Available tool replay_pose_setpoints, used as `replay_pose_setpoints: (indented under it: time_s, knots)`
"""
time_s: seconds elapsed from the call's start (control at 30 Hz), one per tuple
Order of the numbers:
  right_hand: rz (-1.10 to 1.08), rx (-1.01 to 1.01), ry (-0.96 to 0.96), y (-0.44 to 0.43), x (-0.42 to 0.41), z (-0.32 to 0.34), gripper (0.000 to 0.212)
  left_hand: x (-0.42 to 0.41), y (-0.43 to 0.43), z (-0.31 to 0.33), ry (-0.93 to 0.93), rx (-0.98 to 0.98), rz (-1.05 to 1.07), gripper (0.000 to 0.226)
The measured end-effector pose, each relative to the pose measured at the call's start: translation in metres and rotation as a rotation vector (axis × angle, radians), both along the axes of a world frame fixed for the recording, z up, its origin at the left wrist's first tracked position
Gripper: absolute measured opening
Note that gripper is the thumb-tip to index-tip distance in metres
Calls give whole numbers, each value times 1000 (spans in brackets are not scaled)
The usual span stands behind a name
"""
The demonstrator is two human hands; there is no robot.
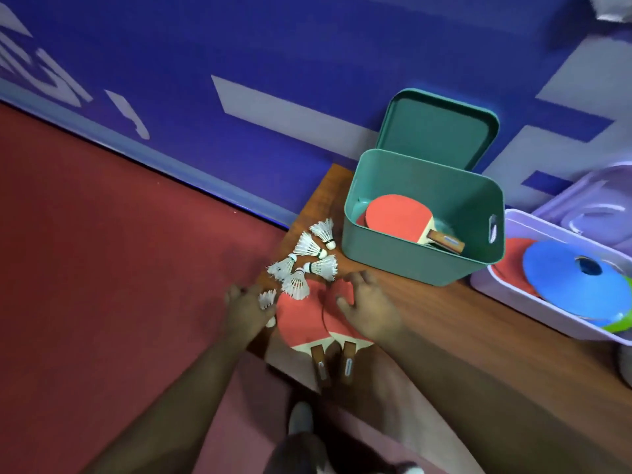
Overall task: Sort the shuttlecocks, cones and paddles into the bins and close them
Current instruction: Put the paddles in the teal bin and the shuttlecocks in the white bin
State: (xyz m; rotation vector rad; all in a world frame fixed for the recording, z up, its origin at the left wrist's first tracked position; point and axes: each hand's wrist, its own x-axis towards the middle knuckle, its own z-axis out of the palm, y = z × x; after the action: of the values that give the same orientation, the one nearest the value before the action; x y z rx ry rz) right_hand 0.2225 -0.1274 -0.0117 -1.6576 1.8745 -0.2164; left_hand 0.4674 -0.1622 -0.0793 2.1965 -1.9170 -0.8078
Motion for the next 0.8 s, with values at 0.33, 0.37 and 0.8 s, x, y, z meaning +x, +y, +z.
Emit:
replay_pose_setpoints:
  time_s: [0.33,0.37,0.8]
  knots:
    - [125,26,106,-58,62,-51,45,28,-7,-41,241,131,-58,39]
    - [131,31,127,-61,66,-57,46,31,-7,-35,308,91,-53,33]
    - [-62,-140,73,-70,55,-66,11,17,-42,19,831,-45,171,10]
